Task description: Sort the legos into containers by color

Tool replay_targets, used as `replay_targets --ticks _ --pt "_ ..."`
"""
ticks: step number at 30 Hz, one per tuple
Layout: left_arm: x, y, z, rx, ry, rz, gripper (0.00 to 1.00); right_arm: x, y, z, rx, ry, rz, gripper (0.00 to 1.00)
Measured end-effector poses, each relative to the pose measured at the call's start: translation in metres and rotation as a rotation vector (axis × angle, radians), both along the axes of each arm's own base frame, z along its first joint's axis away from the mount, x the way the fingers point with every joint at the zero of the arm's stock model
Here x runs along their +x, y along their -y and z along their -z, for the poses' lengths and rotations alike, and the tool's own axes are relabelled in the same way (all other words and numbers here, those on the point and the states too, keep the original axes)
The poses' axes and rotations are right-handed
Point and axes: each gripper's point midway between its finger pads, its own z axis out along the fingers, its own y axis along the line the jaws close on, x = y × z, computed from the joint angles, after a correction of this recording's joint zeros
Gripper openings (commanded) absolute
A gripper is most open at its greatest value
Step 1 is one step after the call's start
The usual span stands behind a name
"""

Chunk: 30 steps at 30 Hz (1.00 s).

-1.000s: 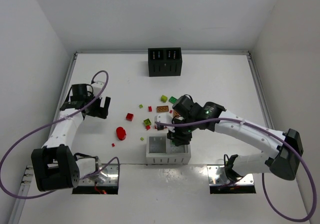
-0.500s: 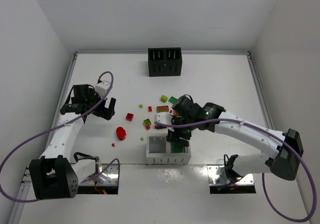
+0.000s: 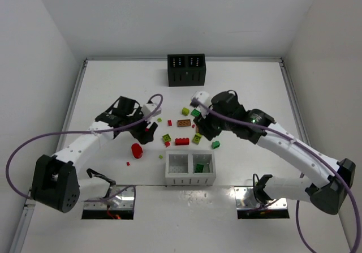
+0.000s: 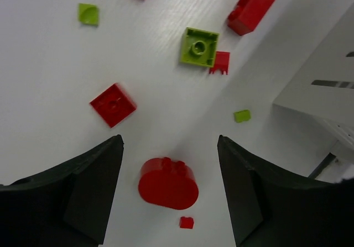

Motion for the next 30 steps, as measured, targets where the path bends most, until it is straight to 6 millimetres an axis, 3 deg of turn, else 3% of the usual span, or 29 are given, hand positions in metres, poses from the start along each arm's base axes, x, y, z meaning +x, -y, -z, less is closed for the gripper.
replay_targets --ticks 5,13,17,25,30 --pt "0.000 0.029 0.017 0.033 -0.072 0.073 0.67 0.036 0.036 0.009 0.009 -0.054 0.263 0.53" --pt "0.026 0.050 0.037 0.050 -0.127 0.062 0.51 0.053 0.069 0.020 0.045 -0.175 0.475 0.52" --pt "0.034 0.059 0.046 0.055 -0.147 0.069 0.40 0.062 0.074 0.015 0.080 -0.205 0.532 0.49" --pt "0.035 0.076 0.065 0.075 -0.189 0.112 0.35 0.072 0.075 0.007 0.142 -0.268 0.580 0.49" --pt "0.033 0.079 0.071 0.068 -0.214 0.121 0.21 0.074 0.076 0.006 0.161 -0.292 0.589 0.49"
